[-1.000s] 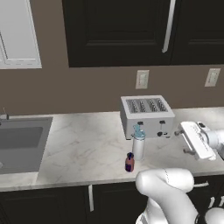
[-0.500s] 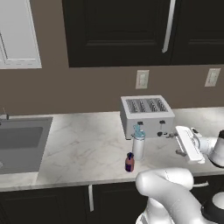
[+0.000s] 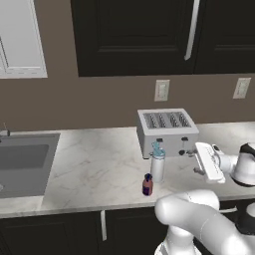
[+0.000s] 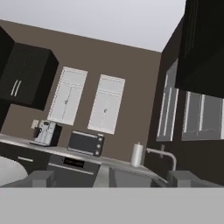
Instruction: Move the drinks to the dining counter.
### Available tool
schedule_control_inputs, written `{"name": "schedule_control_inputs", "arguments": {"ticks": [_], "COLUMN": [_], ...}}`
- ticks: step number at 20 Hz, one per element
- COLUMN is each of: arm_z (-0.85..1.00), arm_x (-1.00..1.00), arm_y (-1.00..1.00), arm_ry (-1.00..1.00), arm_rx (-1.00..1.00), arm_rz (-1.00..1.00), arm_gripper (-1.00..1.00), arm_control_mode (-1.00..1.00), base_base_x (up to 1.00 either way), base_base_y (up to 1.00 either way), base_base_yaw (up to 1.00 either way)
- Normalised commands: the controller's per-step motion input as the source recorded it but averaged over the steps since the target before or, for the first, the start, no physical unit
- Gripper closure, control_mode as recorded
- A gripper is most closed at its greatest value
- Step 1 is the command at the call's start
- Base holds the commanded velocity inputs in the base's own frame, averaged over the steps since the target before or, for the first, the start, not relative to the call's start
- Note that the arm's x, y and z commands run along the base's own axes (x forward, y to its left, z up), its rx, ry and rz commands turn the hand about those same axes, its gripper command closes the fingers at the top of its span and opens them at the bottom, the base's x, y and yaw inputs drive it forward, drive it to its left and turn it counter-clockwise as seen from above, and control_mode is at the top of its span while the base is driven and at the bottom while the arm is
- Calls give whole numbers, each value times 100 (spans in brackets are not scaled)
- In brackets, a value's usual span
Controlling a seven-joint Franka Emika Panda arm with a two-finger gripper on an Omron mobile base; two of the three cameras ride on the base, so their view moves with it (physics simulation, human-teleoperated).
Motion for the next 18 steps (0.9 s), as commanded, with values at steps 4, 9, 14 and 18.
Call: {"name": "schedule_control_inputs", "arguments": {"ticks": [4, 9, 14, 18], "arm_z": [-18, -12, -34, -39], "arm_x": [26, 15, 20, 23], "arm_y": [-9, -1, -1, 0], "arm_ry": [0, -2, 0, 0], "arm_rx": [0, 0, -2, -9], "arm_rz": [0, 0, -3, -12], "arm_gripper": [-100, -100, -100, -100], "arm_control_mode": [-100, -100, -100, -100], "base_base_x": [0, 0, 0, 0], "base_base_y": [0, 0, 0, 0], "base_base_yaw": [0, 0, 0, 0]}}
